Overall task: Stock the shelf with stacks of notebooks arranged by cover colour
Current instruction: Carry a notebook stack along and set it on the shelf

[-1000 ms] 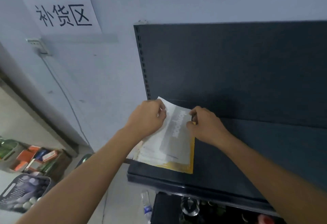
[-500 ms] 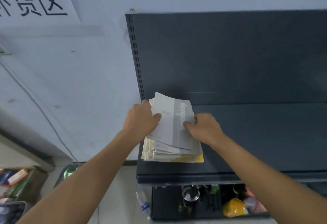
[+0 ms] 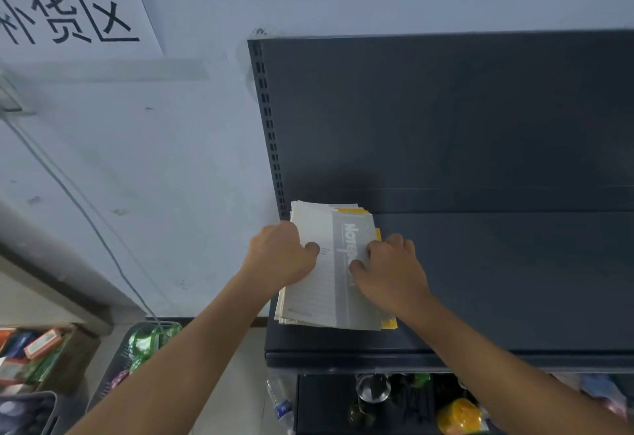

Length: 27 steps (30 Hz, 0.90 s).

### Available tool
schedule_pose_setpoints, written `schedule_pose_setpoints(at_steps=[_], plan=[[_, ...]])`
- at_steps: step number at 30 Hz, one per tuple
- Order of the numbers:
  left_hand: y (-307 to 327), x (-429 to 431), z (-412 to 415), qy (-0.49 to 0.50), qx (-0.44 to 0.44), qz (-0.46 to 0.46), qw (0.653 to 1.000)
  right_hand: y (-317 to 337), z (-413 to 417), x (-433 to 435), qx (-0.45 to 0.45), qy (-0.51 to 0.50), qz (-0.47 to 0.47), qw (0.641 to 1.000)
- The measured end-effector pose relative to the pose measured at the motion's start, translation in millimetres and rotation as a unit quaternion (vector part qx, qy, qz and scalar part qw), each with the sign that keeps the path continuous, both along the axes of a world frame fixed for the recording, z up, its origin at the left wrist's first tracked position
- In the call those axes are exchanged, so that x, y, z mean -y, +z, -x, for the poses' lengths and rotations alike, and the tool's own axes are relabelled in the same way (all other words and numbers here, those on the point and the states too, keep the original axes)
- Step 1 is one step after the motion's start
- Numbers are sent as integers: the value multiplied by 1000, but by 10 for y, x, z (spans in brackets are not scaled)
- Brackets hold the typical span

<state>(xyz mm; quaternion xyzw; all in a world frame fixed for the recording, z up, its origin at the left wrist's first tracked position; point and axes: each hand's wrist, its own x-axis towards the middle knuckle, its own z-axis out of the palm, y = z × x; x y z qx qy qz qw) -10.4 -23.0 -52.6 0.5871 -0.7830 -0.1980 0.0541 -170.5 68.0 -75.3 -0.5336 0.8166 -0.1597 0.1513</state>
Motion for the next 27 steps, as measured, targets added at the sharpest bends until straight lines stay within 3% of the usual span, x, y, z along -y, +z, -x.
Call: schedule_pose_setpoints(at_steps=[6,10,21,27], plan=[[-44,17,-13,36,-11,-8,999,-87,-36,-45,-22,26,36,999],[-32,-2,17,42,-29,-18,999,-121,-11,-65,32,8,71,997],[58,-145,67,28,22,89,995,-134,-95,-264,4,51,139,989],[143,-211,161,19,3,87,996,-162,-44,-219,75,14,119,990]])
